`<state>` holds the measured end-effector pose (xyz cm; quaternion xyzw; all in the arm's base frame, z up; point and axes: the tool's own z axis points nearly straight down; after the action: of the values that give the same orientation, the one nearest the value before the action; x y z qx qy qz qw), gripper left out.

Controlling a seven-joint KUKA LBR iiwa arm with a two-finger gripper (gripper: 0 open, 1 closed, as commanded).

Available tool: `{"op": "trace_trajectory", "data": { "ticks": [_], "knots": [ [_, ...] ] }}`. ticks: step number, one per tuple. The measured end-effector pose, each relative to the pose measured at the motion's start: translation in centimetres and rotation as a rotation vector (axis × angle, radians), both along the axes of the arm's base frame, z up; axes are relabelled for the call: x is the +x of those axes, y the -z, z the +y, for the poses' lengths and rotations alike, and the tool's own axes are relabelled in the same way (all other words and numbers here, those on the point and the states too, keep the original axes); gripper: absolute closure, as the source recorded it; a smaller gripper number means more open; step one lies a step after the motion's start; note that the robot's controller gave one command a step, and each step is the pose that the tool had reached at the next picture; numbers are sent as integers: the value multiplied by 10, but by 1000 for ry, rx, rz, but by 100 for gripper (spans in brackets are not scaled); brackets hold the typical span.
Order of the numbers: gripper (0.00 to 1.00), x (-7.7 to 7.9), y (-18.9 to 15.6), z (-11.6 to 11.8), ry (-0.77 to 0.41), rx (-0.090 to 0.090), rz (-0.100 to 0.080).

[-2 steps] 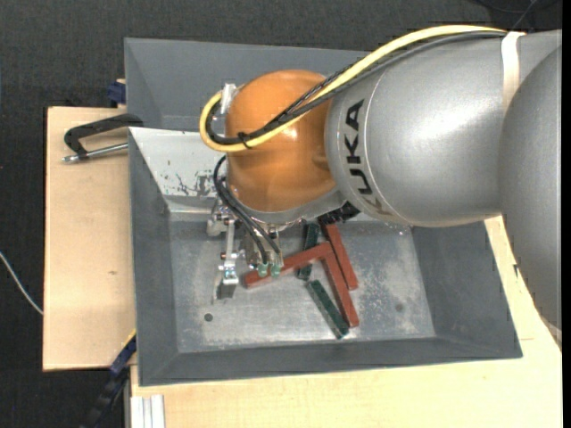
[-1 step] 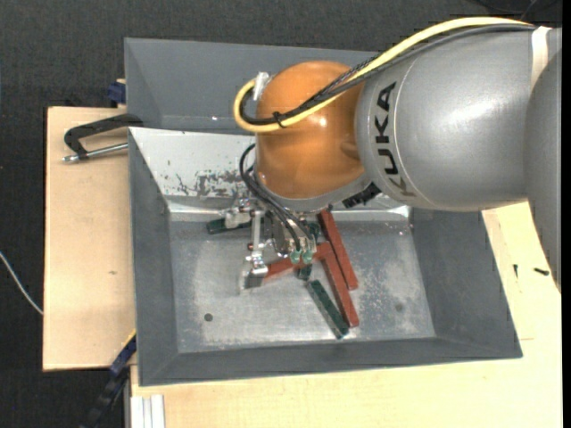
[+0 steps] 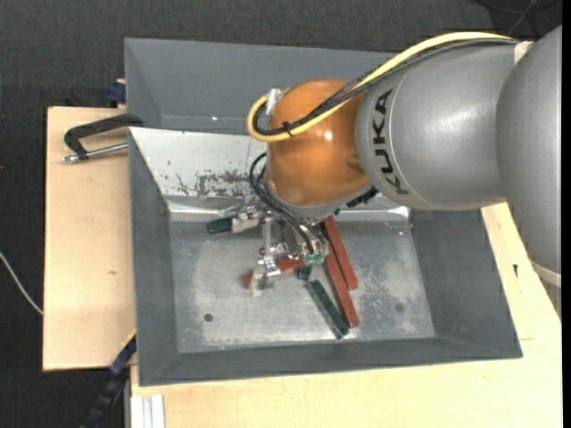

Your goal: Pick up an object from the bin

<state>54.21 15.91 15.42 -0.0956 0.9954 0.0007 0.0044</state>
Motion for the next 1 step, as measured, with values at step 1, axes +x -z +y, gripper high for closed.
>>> {"op": "trace_trajectory", "data": {
  "ticks": [1],
  "knots": [
    [0, 1, 16, -6, -25, 0, 3]
  ]
}}
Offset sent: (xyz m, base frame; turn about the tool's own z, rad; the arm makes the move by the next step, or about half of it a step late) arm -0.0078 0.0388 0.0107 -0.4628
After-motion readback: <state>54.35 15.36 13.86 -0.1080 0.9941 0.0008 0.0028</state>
